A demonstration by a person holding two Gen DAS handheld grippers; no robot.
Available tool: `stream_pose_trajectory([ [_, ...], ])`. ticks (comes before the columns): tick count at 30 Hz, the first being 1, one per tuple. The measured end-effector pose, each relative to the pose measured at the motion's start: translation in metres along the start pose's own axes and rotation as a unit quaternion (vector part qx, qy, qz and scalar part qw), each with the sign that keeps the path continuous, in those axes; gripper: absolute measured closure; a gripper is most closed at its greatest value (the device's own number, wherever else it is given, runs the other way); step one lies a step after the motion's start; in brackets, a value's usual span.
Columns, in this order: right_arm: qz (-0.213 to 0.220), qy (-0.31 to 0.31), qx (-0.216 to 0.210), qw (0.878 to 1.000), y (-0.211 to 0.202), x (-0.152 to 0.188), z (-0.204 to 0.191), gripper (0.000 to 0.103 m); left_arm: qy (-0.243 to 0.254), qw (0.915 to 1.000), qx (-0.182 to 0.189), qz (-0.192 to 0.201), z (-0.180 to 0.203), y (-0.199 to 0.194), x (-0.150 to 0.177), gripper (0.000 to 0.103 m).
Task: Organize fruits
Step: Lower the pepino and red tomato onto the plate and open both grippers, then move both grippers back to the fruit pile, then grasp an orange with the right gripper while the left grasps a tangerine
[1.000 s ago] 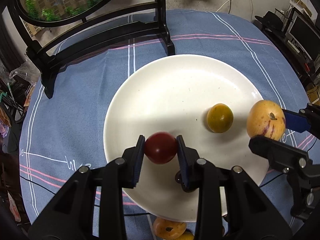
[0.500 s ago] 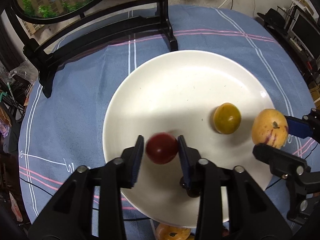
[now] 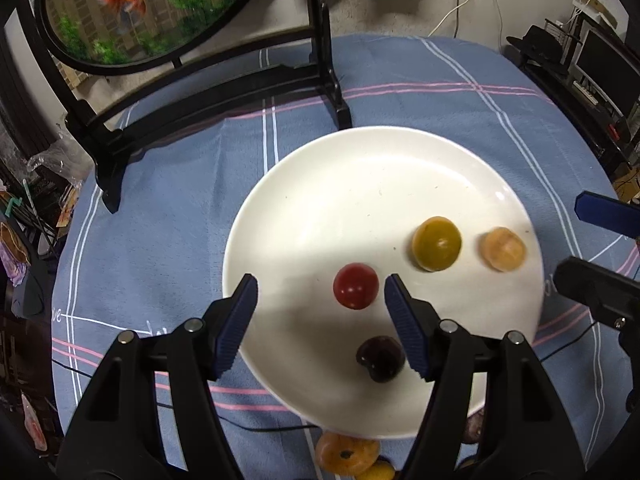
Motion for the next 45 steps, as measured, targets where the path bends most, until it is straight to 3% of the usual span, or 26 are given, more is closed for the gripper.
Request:
stream_pose_trajectory([
  [7,0.005,-0.005,-0.009,1.0,-0.036,0.031,-0.019,0.041,0.004,0.9995,0.0,0.03,-0.005,-0.037,0.012,0.035],
  [15,-0.027,-0.025,-0.029,0.999,-0.053,0.112,-0.061,0.041,-0.003,0.999,-0.001,0.045,-0.023,-0.073,0.048,0.032],
  [23,-0.086,-0.035,-0.055,0.994,-0.046,0.193,-0.102,0.041,-0.005,0.9996,0.0,0.027,-0.049,-0.092,0.116,0.029],
  [27,-0.112,-0.031,-0.056,0.992,-0.034,0.214,-0.107,0.041,0.008,0.9998,0.02,0.005,-0.051,-0.101,0.165,0.029],
  [34,-0.141,-0.005,-0.069,0.988,-0.007,0.227,-0.112,0.041,-0.001,0.9964,0.06,-0.06,-0.055,-0.102,0.237,0.029],
  [35,-0.145,0.0,-0.071,0.987,-0.002,0.227,-0.112,0.048,0.0,0.996,0.064,-0.063,-0.052,-0.102,0.241,0.029],
  [38,-0.144,-0.003,-0.064,0.987,0.004,0.227,-0.114,0.062,0.005,0.9948,0.076,-0.068,-0.038,-0.102,0.246,0.029],
  [45,-0.135,0.025,-0.067,0.988,-0.015,0.22,-0.097,0.063,0.007,0.9922,0.103,-0.07,-0.003,-0.093,0.241,0.029],
])
Point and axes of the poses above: each gripper's, at about its wrist camera, not at the fingertips, and y roughly the way its jaws point, z to its right, x to its underside, the point moved 1 cm from there along y, roughly the way its jaws point, and after that the axes turned 14 degrees about -x, right-handed, at the moved point
